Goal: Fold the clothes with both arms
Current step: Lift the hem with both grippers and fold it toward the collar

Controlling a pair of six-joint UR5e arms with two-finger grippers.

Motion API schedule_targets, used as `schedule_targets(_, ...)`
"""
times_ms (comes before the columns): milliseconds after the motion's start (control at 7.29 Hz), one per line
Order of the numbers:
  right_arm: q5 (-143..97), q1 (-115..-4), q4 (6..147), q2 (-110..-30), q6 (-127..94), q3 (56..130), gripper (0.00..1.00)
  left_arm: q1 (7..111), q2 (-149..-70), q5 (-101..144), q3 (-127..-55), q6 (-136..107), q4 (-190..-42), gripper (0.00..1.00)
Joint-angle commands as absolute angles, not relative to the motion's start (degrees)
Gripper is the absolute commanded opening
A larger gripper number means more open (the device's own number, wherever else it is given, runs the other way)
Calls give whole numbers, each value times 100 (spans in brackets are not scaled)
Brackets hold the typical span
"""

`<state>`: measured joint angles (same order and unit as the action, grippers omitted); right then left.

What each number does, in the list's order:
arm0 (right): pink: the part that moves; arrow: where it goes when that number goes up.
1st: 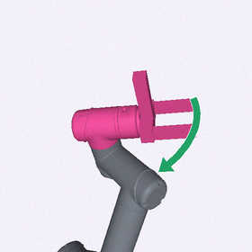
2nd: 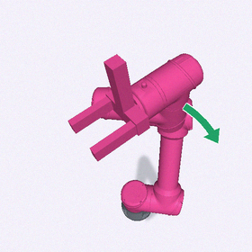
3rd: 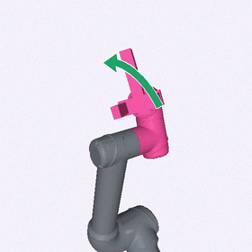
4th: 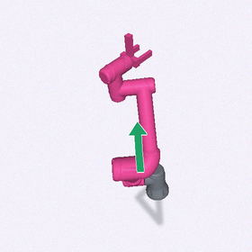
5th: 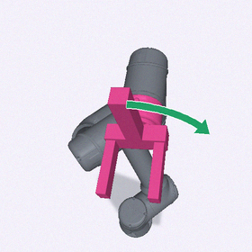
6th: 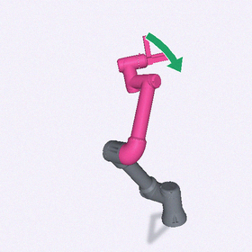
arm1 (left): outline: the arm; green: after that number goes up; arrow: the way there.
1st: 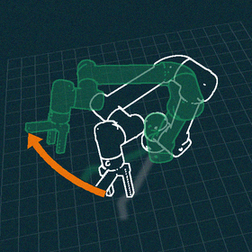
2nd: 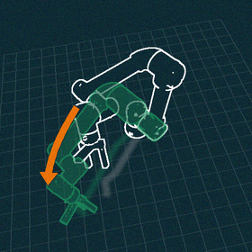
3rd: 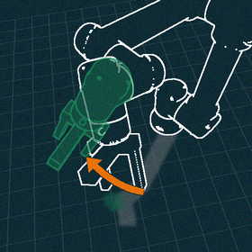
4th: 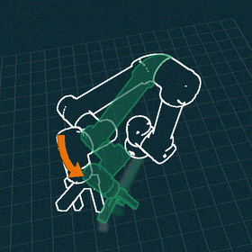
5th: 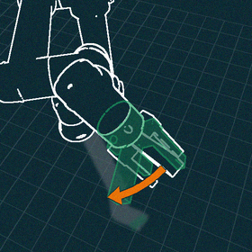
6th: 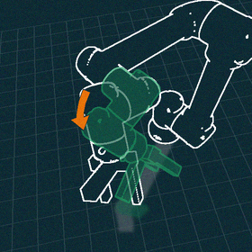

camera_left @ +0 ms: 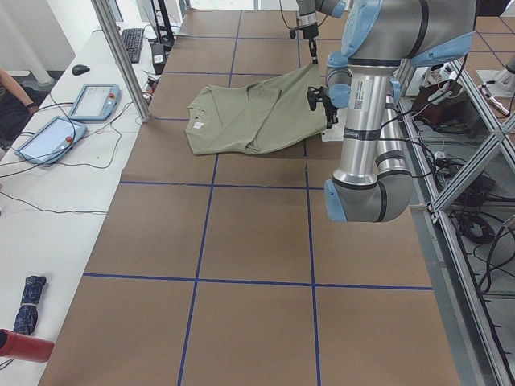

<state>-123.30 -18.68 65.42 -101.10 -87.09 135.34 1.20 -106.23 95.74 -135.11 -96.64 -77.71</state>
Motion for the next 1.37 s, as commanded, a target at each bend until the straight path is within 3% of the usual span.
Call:
schedule_targets(0,-12551,-1854,6539,-10248,-8710,13772,0,-131,-10617,9563,-14069,-9519,-7139,0)
schedule_targets(274,-12551,-2168,6539,-10196,-8640,13685,0,-9,-10713,9580,-13897,-9388,-7163,0)
schedule_targets(960,-12551,-3723,6277,-9256,-8552,12886,0,2273,-10968,10115,-13790,-7798,-7154,0)
schedule_targets(1234,-12525,-4278,6056,-8801,-8201,12124,0,2819,-11266,10134,-13267,-7331,-7180,0)
